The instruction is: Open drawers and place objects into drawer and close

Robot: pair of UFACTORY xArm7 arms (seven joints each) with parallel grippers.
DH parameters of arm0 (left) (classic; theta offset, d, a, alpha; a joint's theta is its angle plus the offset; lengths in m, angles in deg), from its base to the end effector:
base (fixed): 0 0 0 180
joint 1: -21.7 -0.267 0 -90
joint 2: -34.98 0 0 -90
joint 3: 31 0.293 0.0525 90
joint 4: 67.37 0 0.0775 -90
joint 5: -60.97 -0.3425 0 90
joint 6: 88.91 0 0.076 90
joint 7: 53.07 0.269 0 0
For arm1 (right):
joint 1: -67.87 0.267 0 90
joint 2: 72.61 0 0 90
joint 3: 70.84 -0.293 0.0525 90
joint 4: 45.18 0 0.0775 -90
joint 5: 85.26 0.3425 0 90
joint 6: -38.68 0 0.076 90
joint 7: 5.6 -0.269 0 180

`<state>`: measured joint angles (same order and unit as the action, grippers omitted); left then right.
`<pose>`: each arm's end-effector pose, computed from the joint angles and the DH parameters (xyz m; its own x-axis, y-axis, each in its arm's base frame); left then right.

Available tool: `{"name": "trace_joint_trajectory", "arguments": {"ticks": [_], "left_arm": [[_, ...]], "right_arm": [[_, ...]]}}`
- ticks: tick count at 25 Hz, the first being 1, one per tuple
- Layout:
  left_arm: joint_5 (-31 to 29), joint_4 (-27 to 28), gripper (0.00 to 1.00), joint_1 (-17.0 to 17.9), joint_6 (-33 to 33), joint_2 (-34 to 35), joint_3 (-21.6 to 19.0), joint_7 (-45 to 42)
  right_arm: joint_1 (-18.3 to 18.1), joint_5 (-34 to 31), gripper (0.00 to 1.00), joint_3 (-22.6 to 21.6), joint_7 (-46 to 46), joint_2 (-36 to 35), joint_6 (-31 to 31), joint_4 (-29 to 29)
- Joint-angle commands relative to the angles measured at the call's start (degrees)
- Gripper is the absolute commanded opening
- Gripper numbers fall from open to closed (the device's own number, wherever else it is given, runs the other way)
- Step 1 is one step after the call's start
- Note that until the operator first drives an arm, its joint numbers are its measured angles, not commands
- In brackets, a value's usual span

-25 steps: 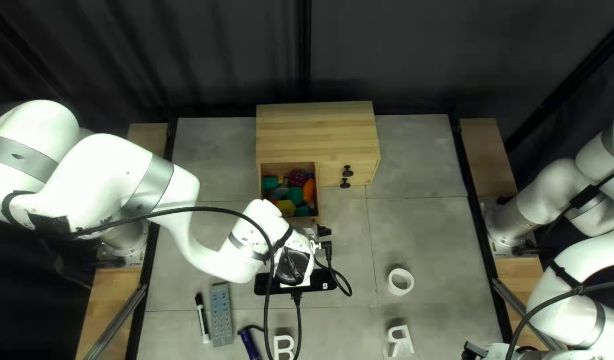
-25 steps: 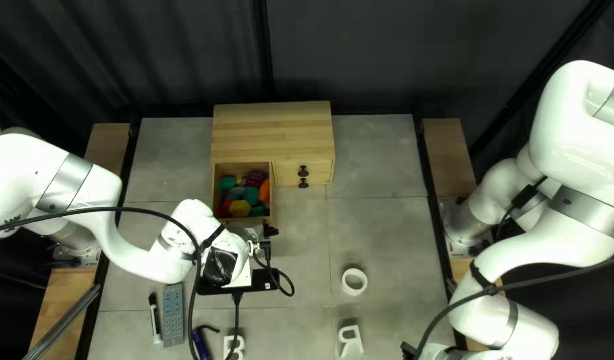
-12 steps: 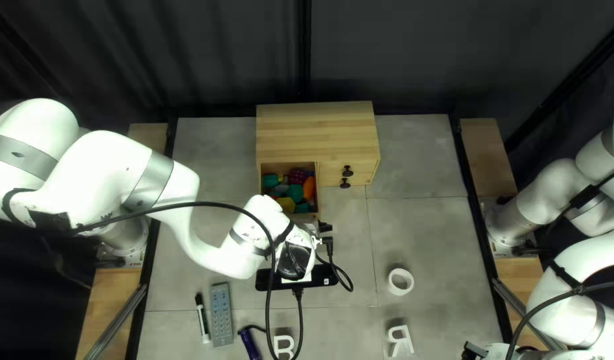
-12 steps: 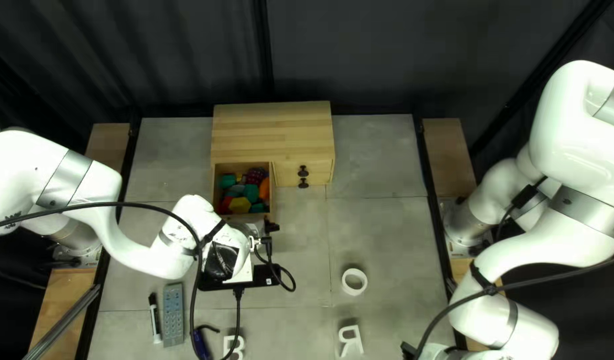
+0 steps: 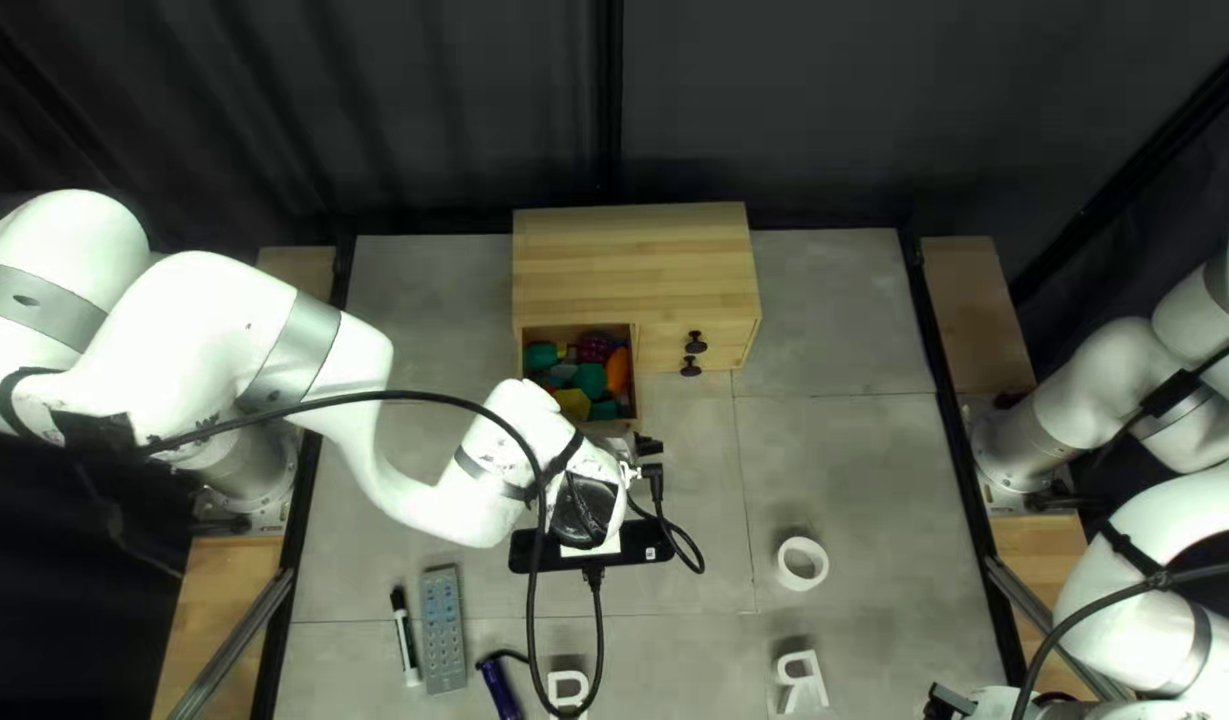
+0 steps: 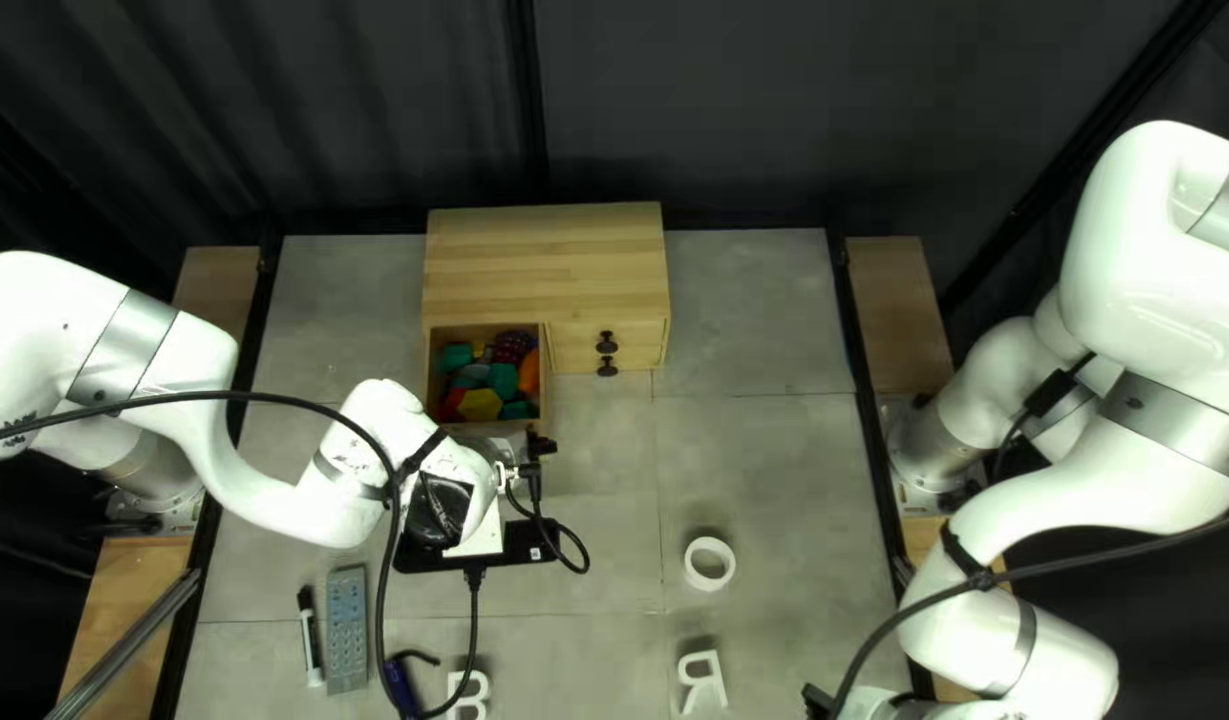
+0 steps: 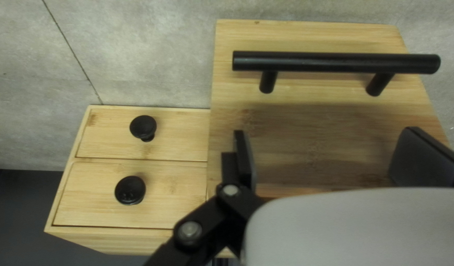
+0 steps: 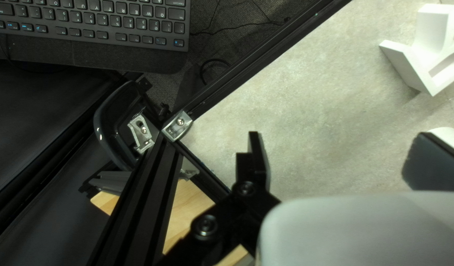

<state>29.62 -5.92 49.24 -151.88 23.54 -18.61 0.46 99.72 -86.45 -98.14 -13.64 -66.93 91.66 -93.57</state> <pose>0.4689 -0.0124 0.1335 0.0630 -0.8533 -0.5175 -0.9980 -0.0534 -0.0335 0.2266 0.3608 0.1537 0.6191 0.7852 0.0160 0.7832 -0.6188 0.0604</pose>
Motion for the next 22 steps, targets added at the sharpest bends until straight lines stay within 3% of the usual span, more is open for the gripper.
{"name": "trace_joint_trajectory", "arguments": {"ticks": [1,22], "left_arm": [[0.05,-0.61,1.00,-0.20,0.40,0.27,0.13,0.07],[0.42,-2.59,1.00,-0.88,0.57,1.09,0.59,0.75]], "right_arm": [[0.00,0.00,1.00,0.00,0.00,0.00,0.00,0.00],[0.00,0.00,1.00,0.00,0.00,0.00,0.00,0.00]]}}
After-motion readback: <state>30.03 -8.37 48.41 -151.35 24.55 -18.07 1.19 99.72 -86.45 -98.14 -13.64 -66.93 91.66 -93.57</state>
